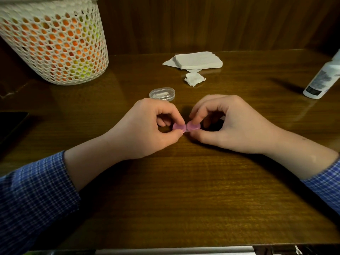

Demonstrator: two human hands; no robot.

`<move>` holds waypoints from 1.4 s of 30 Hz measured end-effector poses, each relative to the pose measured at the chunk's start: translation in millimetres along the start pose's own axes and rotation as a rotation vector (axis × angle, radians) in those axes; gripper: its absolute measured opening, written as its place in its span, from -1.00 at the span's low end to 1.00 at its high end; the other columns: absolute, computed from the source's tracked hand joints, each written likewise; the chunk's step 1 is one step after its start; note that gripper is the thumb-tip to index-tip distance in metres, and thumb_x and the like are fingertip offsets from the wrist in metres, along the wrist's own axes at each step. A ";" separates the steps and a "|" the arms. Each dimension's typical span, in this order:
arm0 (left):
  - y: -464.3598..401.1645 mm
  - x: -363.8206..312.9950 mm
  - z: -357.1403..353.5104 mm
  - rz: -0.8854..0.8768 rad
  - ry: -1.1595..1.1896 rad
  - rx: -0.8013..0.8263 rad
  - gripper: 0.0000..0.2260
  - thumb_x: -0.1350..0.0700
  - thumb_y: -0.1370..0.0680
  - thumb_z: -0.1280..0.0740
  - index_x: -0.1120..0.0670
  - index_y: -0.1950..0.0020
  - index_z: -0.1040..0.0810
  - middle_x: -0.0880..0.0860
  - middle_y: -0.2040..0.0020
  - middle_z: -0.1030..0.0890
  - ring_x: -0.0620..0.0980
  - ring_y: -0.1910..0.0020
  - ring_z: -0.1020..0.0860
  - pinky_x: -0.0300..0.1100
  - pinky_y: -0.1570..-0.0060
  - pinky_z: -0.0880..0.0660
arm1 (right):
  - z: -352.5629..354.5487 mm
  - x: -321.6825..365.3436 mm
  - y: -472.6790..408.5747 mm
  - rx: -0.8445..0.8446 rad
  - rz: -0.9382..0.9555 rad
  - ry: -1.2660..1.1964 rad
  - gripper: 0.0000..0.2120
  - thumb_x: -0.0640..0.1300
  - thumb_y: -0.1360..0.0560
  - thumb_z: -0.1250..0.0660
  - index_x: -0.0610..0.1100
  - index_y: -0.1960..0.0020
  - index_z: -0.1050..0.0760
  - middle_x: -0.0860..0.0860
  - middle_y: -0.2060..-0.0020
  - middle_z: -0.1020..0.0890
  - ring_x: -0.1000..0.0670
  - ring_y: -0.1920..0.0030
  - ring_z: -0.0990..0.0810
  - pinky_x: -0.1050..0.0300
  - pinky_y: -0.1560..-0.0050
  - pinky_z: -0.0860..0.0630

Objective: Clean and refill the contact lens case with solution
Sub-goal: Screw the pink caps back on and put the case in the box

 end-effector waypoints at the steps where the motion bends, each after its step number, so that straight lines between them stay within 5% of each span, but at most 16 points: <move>1: 0.0 0.2 -0.1 0.001 -0.001 0.002 -0.87 0.07 -0.51 -0.50 -0.09 -0.05 -0.72 -0.18 0.06 -0.68 -0.17 0.02 -0.63 -0.24 0.06 -0.61 | 1.2 0.0 0.3 0.015 0.004 -0.005 -0.90 -0.02 -0.41 -0.54 0.05 0.08 -0.70 0.19 -0.02 -0.67 0.16 -0.08 -0.63 0.25 -0.08 -0.57; 8: -0.3 0.9 0.4 -0.007 0.014 0.007 -0.86 0.09 -0.52 -0.50 -0.08 -0.05 -0.72 -0.18 0.07 -0.69 -0.16 0.01 -0.64 -0.26 0.07 -0.60 | 2.7 -0.6 0.5 0.043 -0.004 -0.023 -0.88 -0.14 -0.45 -0.52 0.07 0.07 -0.71 0.19 0.02 -0.72 0.22 -0.07 -0.66 0.28 -0.17 -0.56; 17: -0.7 1.2 0.2 -0.002 0.018 0.012 -0.86 0.08 -0.51 -0.51 -0.09 -0.05 -0.72 -0.16 0.06 -0.69 -0.15 0.00 -0.64 -0.24 0.06 -0.60 | -1.1 -0.7 -1.0 0.003 -0.034 0.038 -0.88 0.07 -0.41 -0.51 0.09 0.08 -0.68 0.21 0.11 -0.67 0.16 0.05 -0.64 0.10 -0.01 -0.63; 24: 0.1 1.4 0.2 0.001 0.017 0.007 -0.86 0.10 -0.52 -0.51 -0.08 -0.05 -0.72 -0.17 0.06 -0.69 -0.15 0.01 -0.64 -0.22 0.07 -0.60 | 0.7 -5.2 -1.7 0.058 -0.058 0.098 -0.69 0.08 -0.48 -0.49 0.08 -0.21 -0.65 0.24 0.05 -0.63 0.15 0.09 -0.62 0.28 0.14 -0.56; 36: -1.0 -0.4 3.8 -0.015 0.017 0.003 -0.84 0.15 -0.51 -0.52 -0.03 -0.06 -0.76 -0.14 0.05 -0.72 -0.13 0.01 -0.67 -0.15 0.05 -0.64 | -4.1 -2.5 -3.1 0.005 -0.091 0.137 -0.68 0.33 -0.33 -0.40 0.14 0.09 -0.65 0.19 0.19 -0.64 0.19 0.11 -0.57 0.34 0.26 -0.48; 42: 0.1 -1.4 1.8 -0.025 0.014 -0.020 -0.84 0.13 -0.50 -0.53 -0.02 -0.06 -0.76 -0.14 0.04 -0.72 -0.14 0.01 -0.67 -0.15 0.04 -0.64 | -0.9 0.3 -1.8 0.072 -0.053 0.160 -0.58 0.25 -0.43 -0.35 0.13 -0.22 -0.63 0.23 0.10 -0.61 0.15 0.12 -0.58 0.26 0.19 -0.52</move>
Point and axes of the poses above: each hand's wrist, its own y-axis away from the middle knuckle, its own z-axis out of the back of the hand, x = y × z, the point moved 1 cm from there along -y, towards the middle knuckle
